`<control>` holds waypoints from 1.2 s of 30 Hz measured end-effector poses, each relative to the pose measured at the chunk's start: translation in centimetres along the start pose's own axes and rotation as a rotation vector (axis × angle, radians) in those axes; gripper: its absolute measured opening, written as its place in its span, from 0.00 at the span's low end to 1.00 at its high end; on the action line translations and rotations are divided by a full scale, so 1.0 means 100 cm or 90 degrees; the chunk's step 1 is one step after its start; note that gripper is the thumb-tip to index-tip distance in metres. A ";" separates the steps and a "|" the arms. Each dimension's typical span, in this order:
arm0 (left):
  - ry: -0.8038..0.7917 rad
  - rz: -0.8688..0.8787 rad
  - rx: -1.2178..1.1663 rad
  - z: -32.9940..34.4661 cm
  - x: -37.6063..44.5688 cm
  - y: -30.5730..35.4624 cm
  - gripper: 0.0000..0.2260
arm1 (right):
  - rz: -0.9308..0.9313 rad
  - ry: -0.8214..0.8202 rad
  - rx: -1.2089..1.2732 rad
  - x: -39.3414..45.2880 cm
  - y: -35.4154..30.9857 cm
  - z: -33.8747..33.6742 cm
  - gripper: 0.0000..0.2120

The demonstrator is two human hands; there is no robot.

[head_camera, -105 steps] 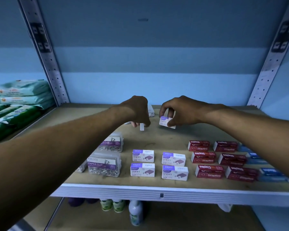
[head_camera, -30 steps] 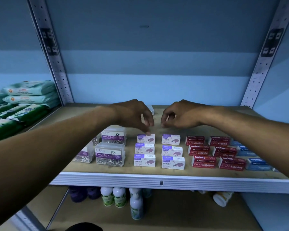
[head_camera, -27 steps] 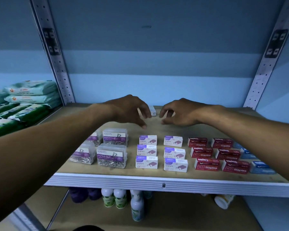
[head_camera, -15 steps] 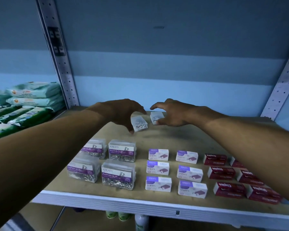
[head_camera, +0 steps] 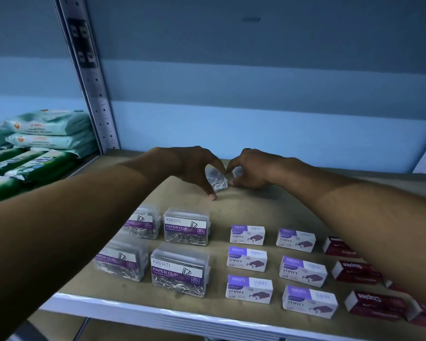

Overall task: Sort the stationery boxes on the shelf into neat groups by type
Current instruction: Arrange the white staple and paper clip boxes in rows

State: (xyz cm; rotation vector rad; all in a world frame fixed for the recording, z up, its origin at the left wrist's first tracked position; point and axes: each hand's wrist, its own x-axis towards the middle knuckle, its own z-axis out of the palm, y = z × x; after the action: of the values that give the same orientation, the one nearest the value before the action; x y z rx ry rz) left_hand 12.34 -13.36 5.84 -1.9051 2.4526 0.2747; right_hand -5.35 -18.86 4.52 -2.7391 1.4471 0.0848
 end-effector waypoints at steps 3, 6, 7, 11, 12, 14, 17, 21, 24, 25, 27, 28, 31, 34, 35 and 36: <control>0.027 0.006 -0.012 0.002 0.001 -0.001 0.27 | -0.009 0.049 0.019 0.000 0.002 0.007 0.14; 0.066 -0.001 -0.038 0.005 0.000 -0.001 0.24 | -0.007 0.102 0.068 -0.003 0.004 0.010 0.09; 0.076 -0.003 -0.051 0.005 0.000 -0.001 0.21 | -0.003 0.115 0.087 -0.004 0.006 0.010 0.08; 0.081 -0.022 -0.055 -0.003 -0.005 0.008 0.15 | 0.016 0.142 0.180 -0.013 0.012 0.004 0.12; 0.086 -0.032 -0.052 -0.005 -0.007 0.011 0.15 | 0.020 0.148 0.217 -0.016 0.014 0.000 0.15; 0.096 -0.051 -0.039 -0.009 -0.010 0.019 0.15 | 0.038 0.156 0.306 -0.026 0.018 -0.007 0.18; 0.100 -0.088 0.006 -0.015 -0.014 0.028 0.19 | 0.082 0.146 0.429 -0.042 0.022 -0.015 0.18; 0.060 -0.139 0.040 -0.019 -0.015 0.031 0.26 | 0.108 0.149 0.487 -0.058 0.025 -0.017 0.11; 0.028 -0.175 0.048 -0.019 -0.018 0.034 0.27 | 0.102 0.144 0.509 -0.068 0.028 -0.016 0.10; 0.025 -0.185 0.044 -0.018 -0.019 0.036 0.26 | 0.098 0.138 0.517 -0.073 0.028 -0.015 0.10; 0.025 -0.203 0.042 -0.017 -0.021 0.041 0.26 | 0.086 0.119 0.516 -0.078 0.031 -0.012 0.11; 0.024 -0.209 0.042 -0.016 -0.023 0.043 0.26 | 0.077 0.107 0.508 -0.081 0.032 -0.010 0.11; 0.015 -0.210 0.029 -0.014 -0.028 0.049 0.25 | 0.055 0.080 0.497 -0.086 0.033 -0.003 0.12; 0.008 -0.207 0.019 -0.011 -0.032 0.052 0.26 | 0.050 0.066 0.500 -0.089 0.035 0.001 0.13; 0.008 -0.206 0.021 -0.010 -0.033 0.053 0.26 | 0.051 0.063 0.498 -0.089 0.036 0.002 0.13; 0.007 -0.206 0.025 -0.009 -0.034 0.053 0.26 | 0.053 0.059 0.491 -0.090 0.037 0.003 0.14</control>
State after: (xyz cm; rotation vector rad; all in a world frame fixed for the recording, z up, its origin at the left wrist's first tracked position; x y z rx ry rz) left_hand 8.18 -8.97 7.85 -2.2442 2.0904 0.2039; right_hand -13.46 -13.53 4.75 -2.0697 1.2527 -0.4952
